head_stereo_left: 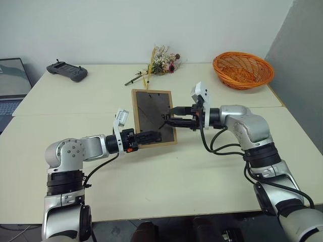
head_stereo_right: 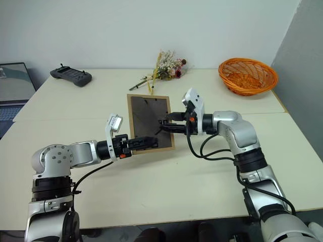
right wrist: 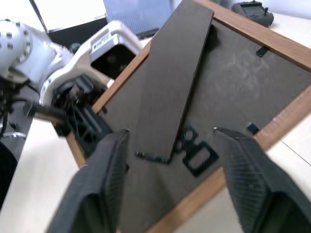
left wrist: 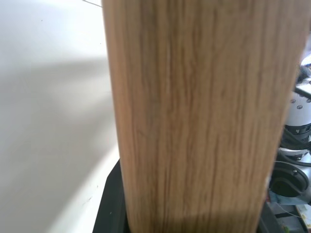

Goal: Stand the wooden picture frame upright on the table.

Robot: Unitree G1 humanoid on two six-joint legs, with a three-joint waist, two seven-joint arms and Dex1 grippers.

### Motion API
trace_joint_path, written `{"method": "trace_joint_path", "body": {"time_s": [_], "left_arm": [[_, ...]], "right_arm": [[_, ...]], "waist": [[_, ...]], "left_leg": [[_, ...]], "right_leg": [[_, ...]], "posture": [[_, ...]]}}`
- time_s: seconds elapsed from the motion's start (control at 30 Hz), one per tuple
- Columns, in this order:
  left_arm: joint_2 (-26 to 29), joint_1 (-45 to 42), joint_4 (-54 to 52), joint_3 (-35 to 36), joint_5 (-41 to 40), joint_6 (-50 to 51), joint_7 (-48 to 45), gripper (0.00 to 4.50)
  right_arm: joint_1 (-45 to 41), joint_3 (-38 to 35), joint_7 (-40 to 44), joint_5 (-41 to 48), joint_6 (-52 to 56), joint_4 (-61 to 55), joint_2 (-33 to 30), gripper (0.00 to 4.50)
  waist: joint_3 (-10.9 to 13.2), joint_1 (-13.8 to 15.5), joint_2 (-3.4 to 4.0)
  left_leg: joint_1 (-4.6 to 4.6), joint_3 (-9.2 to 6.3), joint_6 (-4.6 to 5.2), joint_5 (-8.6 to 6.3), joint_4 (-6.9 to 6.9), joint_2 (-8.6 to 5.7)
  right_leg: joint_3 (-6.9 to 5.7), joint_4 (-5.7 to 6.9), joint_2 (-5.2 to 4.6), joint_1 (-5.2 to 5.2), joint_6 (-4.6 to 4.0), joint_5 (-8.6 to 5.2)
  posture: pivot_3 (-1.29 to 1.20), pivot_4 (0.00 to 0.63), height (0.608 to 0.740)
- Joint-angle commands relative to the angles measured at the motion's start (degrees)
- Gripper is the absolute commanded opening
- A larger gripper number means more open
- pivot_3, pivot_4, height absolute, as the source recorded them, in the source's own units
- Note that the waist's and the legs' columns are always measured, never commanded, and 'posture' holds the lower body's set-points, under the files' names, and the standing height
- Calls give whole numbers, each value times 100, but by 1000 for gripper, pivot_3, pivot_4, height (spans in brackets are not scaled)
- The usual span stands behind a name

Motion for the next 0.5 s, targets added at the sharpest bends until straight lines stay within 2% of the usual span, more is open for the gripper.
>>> {"method": "trace_joint_path", "body": {"time_s": [0.03,0.1,0.3,0.5], "left_arm": [[101,-162,-102,-67,-78,-179,-233,852],[84,-189,-76,-108,-73,-211,-240,852],[97,-200,-49,-267,-31,-293,-329,852],[144,-181,-21,-282,7,-320,-408,852]], "right_arm": [[-277,-81,-88,90,-12,44,151,4106],[-301,-21,-94,71,-28,64,247,4473],[-251,115,-44,226,132,-420,537,4473],[-4,20,223,665,677,-1037,194,4473]], "waist": [[0,-2,0],[0,-3,0],[0,-2,0],[0,11,1]], "left_leg": [[0,1,0,0,0,0],[-1,0,0,0,0,0],[-2,0,0,0,0,0],[-4,-1,1,-1,1,-1]], "right_leg": [[1,0,0,-1,0,0],[1,-1,0,-1,0,0],[1,0,0,-3,0,0],[0,-1,-1,-4,0,0]], "posture": [[0,150,740],[0,150,740],[0,150,740],[0,150,740]]}}
